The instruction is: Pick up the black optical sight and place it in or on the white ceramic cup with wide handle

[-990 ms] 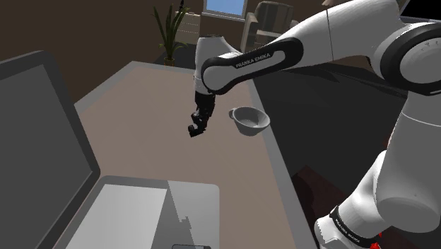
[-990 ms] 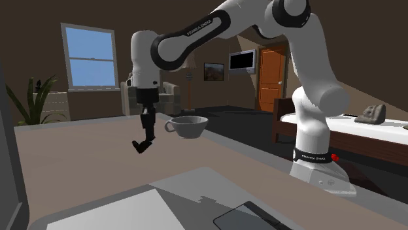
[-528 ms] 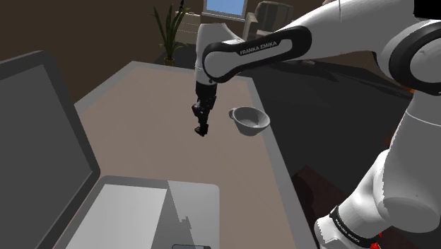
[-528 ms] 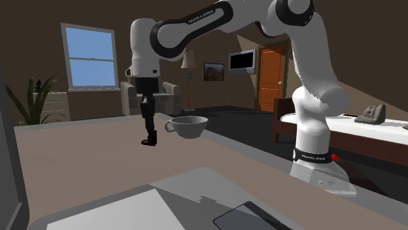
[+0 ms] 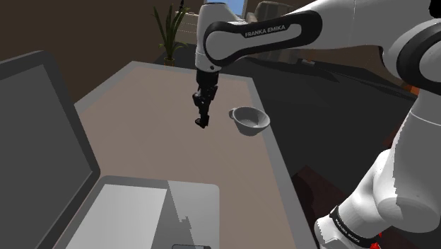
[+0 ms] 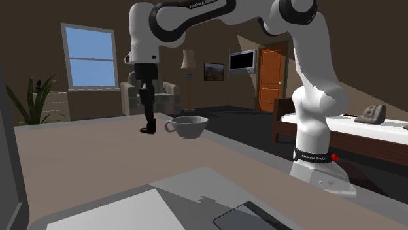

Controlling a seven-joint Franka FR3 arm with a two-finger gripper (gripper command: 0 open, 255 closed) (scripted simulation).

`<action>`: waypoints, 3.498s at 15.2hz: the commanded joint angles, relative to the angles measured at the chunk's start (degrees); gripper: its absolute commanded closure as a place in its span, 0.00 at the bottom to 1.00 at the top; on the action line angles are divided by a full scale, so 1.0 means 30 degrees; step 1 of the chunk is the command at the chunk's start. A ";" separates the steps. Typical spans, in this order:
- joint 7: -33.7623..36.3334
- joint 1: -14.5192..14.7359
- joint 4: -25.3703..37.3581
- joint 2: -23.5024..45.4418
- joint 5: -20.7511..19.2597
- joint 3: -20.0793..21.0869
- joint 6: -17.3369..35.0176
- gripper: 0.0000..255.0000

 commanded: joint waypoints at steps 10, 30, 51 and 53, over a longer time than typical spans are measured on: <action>-0.1631 -0.0950 -0.1081 -0.2142 0.0400 -0.0580 -0.1045 1.00; -0.8280 -0.4147 -0.7201 -0.6855 0.0386 -0.4066 0.0348 1.00; -0.8326 -0.4151 -0.9240 -0.5908 0.0434 -0.4093 0.3332 0.00; -0.8326 -0.4151 -0.9240 -0.5908 0.0434 -0.4092 0.3332 0.00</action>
